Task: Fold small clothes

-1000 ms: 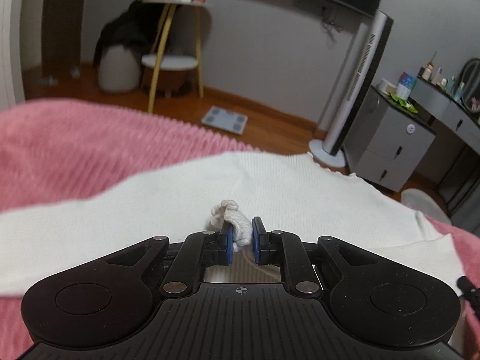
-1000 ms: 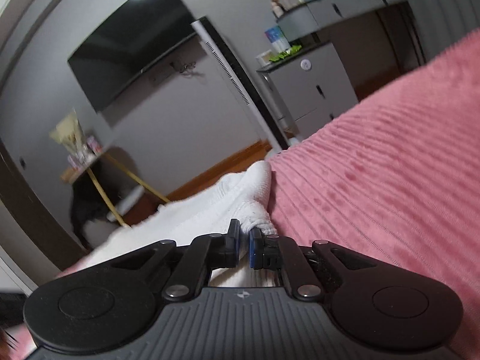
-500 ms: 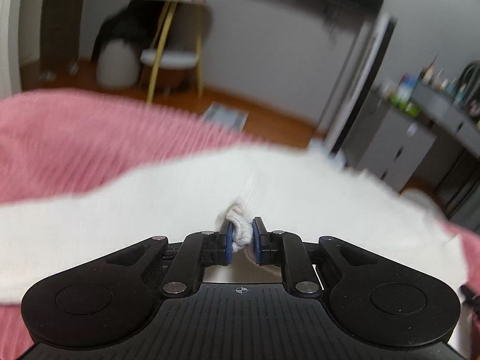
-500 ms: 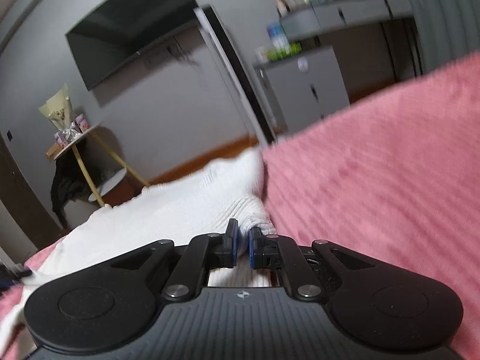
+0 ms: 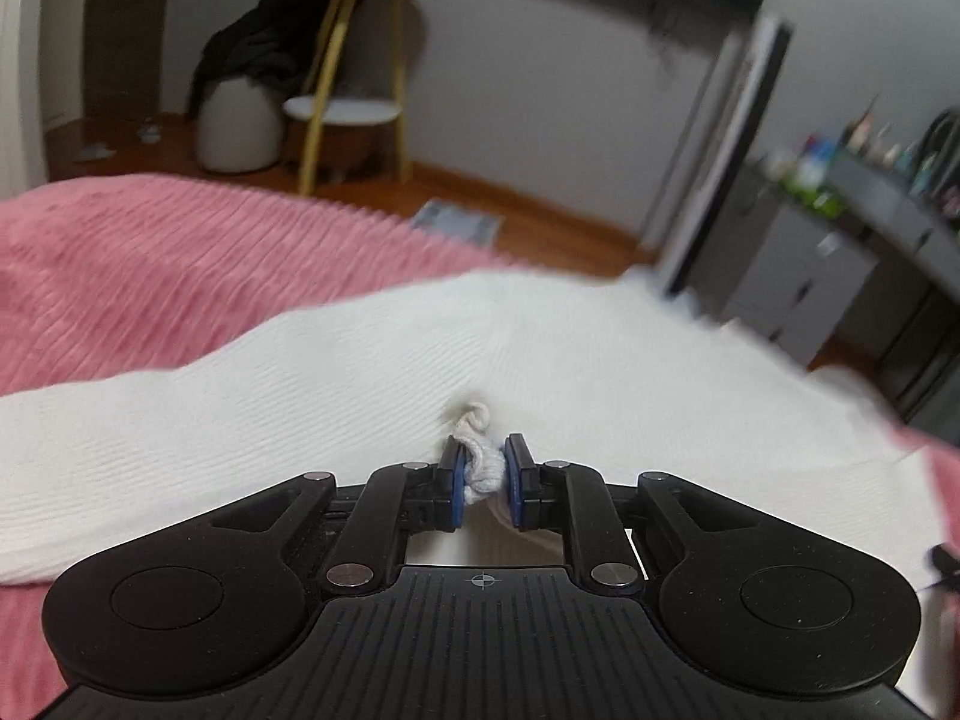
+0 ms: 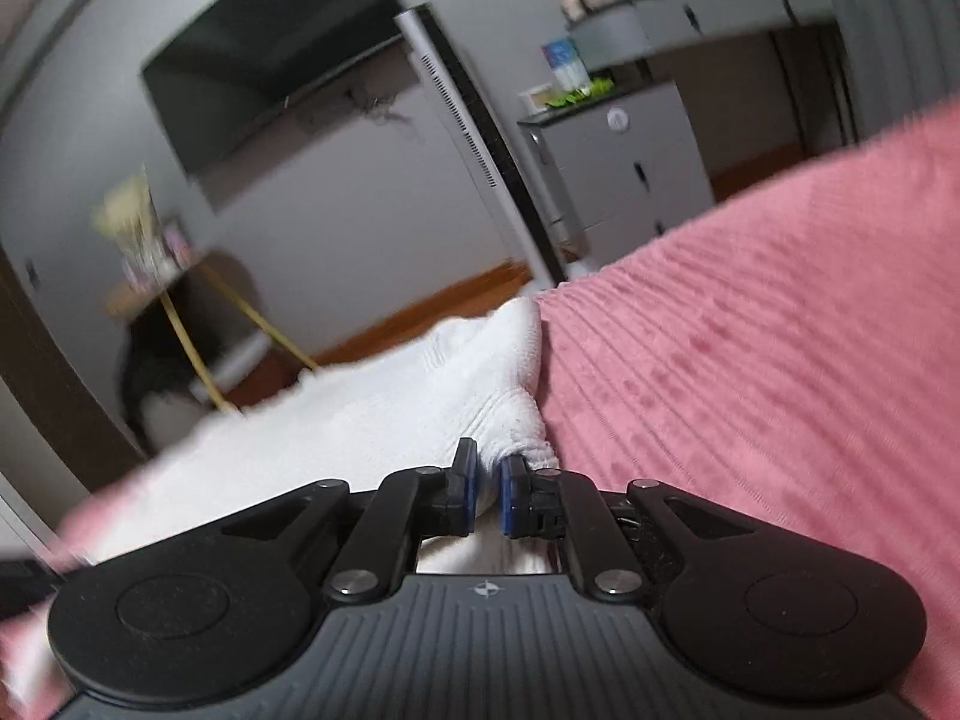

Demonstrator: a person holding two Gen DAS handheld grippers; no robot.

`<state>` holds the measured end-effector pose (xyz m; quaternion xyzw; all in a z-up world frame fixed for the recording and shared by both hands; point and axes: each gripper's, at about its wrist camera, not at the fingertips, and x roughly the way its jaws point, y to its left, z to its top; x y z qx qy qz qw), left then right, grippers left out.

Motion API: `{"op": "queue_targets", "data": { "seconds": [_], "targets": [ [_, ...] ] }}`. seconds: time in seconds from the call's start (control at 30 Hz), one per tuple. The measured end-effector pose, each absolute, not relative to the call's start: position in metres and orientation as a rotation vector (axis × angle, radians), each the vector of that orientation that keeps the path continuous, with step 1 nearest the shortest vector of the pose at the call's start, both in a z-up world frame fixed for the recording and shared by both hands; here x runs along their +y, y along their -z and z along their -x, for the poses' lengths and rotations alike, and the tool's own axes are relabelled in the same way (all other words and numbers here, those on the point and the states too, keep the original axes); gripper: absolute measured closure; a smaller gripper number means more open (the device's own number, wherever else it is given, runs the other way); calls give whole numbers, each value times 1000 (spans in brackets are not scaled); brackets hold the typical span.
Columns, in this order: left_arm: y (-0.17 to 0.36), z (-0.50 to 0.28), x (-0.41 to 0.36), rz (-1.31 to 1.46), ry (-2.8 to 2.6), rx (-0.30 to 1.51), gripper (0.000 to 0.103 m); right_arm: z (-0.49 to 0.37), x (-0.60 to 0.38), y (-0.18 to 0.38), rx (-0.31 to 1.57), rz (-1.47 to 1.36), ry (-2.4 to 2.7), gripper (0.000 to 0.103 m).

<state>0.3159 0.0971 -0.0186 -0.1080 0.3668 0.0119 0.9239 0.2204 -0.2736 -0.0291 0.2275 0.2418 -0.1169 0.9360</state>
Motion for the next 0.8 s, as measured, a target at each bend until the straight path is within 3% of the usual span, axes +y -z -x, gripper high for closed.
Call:
{"op": "queue_targets", "data": {
  "seconds": [0.13,0.2,0.33,0.37,0.4,0.43,0.47,0.5,0.8],
  "targets": [
    [23,-309,110,236,-75,780,77,-227,-264,28,548,-380,242,96],
    [18,-298,122,271,-103,769,56,-225,-266,22,546,-405,236,95],
    [7,-264,155,334,-172,740,38,-218,-259,8,489,-398,251,95],
    [5,-253,166,353,-211,737,28,-216,-254,5,471,-370,254,95],
    [4,-242,179,376,-260,729,24,-214,-248,3,461,-334,258,92],
    [1,-230,192,397,-302,720,24,-215,-243,2,471,-313,254,87],
    [0,-218,208,418,-344,713,24,-218,-245,3,505,-331,240,70],
    [-1,-207,223,437,-388,703,24,-222,-250,5,549,-385,231,61],
    [28,-139,365,873,-627,640,25,-206,-299,19,632,-786,274,59]
  ]
}}
